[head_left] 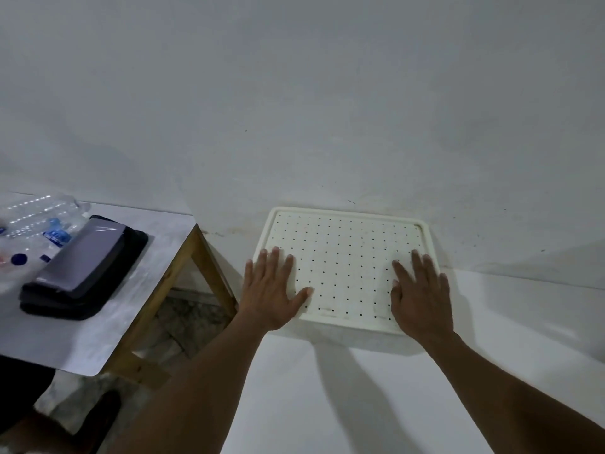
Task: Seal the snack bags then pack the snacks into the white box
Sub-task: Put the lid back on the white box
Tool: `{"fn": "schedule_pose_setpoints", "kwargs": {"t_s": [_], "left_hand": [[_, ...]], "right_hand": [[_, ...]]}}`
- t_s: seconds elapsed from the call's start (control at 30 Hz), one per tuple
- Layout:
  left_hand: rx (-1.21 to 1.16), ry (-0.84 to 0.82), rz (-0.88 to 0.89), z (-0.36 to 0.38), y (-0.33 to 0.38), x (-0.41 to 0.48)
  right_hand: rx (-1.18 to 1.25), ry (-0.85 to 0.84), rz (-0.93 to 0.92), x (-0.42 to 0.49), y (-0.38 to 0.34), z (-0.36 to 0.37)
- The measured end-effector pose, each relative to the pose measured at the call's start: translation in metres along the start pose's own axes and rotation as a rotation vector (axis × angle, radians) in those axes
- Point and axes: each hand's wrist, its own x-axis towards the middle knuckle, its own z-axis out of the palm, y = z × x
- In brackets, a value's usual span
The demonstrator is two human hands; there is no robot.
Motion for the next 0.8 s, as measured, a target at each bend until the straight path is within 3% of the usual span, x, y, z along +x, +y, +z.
{"fn": "schedule_pose_setpoints", "kwargs": {"t_s": [0.3, 0.6, 0.8], "left_hand": [[-0.050, -0.114, 0.068, 0.008, 0.026, 0.006], [-0.049, -0.181, 0.092, 0.008, 0.089, -0.052], [-0.042, -0.270, 0.093, -0.010, 0.145, -0.094]], "right_hand": [[-0.041, -0.216, -0.052, 0.007, -0.001, -0.001], [0.146, -0.299, -0.112, -0.054, -0.004, -0.029], [0.238, -0.504, -0.179, -0.084, 0.038, -0.075]]}}
